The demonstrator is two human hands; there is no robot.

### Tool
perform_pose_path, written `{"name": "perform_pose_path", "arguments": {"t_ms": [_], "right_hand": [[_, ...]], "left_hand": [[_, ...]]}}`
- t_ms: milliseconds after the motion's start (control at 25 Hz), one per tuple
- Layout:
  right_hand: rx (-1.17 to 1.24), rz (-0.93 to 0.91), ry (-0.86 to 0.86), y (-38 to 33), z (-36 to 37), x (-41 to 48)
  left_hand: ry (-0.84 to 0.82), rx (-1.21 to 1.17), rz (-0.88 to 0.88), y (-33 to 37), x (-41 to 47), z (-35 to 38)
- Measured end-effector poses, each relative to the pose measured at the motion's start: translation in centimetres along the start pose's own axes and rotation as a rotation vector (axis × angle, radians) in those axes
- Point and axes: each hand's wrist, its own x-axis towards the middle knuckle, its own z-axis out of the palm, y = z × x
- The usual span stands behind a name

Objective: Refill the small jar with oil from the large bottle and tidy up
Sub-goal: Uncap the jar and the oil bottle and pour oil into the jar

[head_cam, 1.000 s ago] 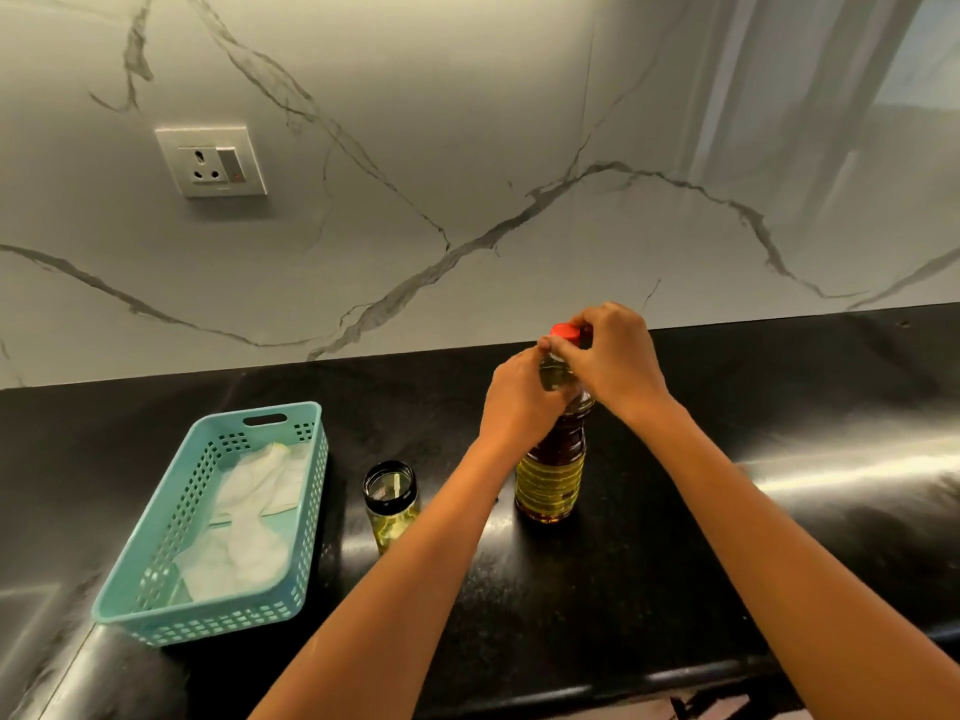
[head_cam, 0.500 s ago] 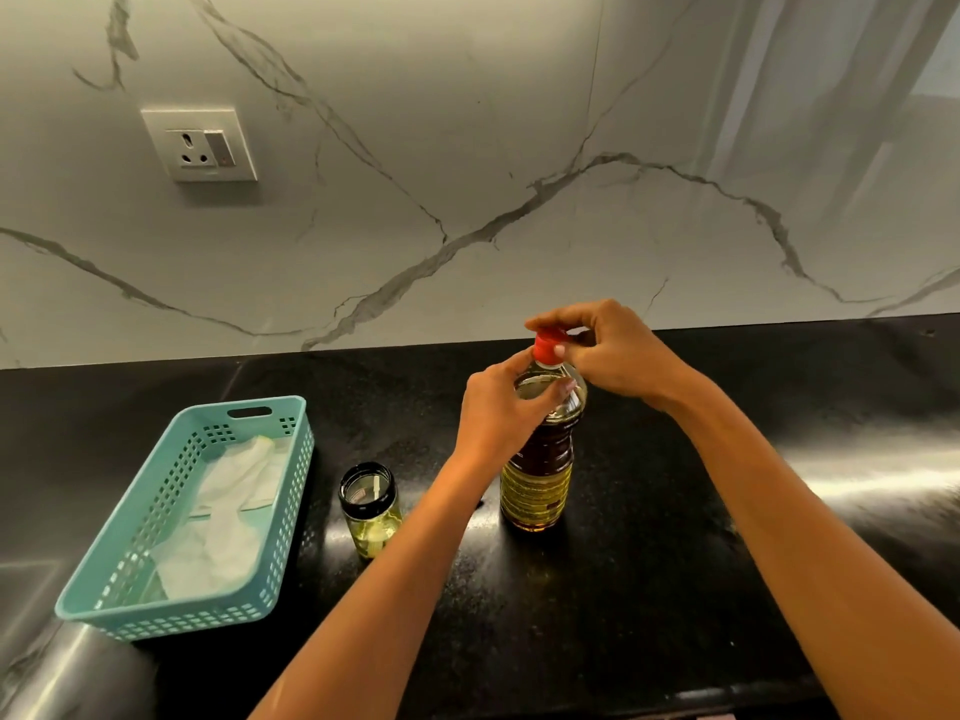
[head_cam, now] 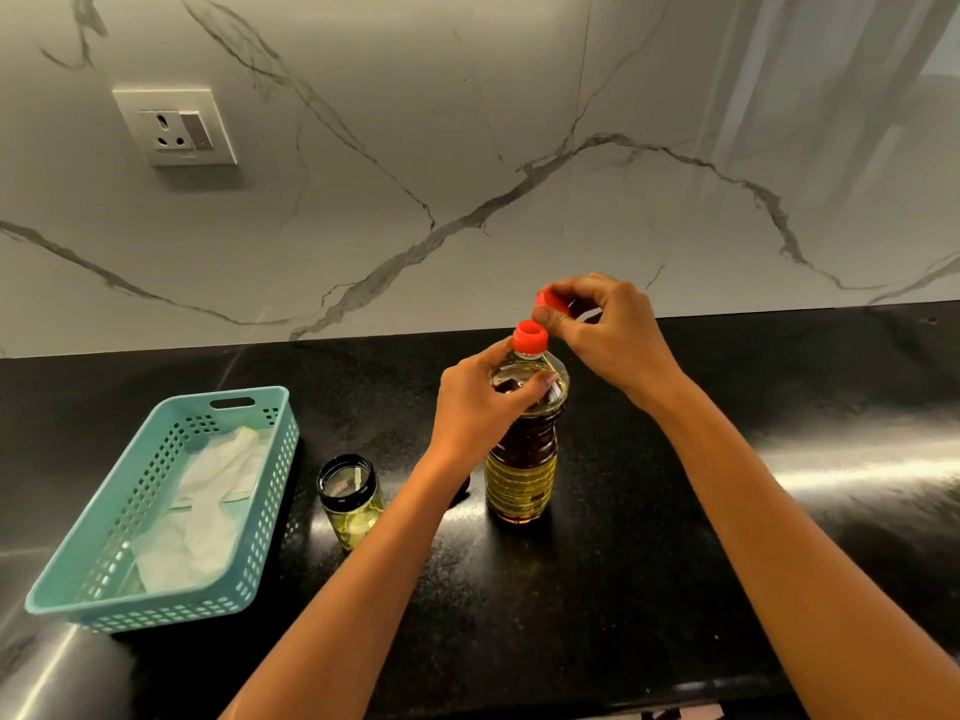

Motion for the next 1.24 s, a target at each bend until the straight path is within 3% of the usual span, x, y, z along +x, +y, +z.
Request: {"name": "perform_pose_path", "arguments": {"t_ms": [160, 360, 520, 720, 840, 1080, 1240], "right_hand": [[0.297, 0.295, 0.170, 5.2, 0.8, -3.3], [0.084, 0.511, 0.102, 13.0, 5.0, -10.1], [-0.114, 0.497, 0.006, 15.5, 5.8, -12.3], [-0.159, 0.536, -0.060, 17.0, 6.3, -13.3], [-0.111, 0.528, -0.033, 17.1, 6.0, -13.7], [0.083, 0.316, -0.093, 12.1, 4.9, -10.7], [0.288, 0.288, -0.122, 9.3, 5.6, -8.9]], "left_hand": [[0.021, -0.019, -0.006, 0.1, -0.1, 0.4], [0.049, -0.022, -0.013, -0.2, -0.2, 0.9], [0.061, -0.013, -0.037, -0.3, -0.3, 1.1], [0.068, 0.002, -0.044, -0.3, -0.4, 1.2], [0.058, 0.017, -0.032, -0.4, -0.5, 1.3], [-0.010, 0.082, -0.023, -0.9, -1.9, 0.9], [0.165, 0.193, -0.059, -3.3, -4.8, -1.1]]}}
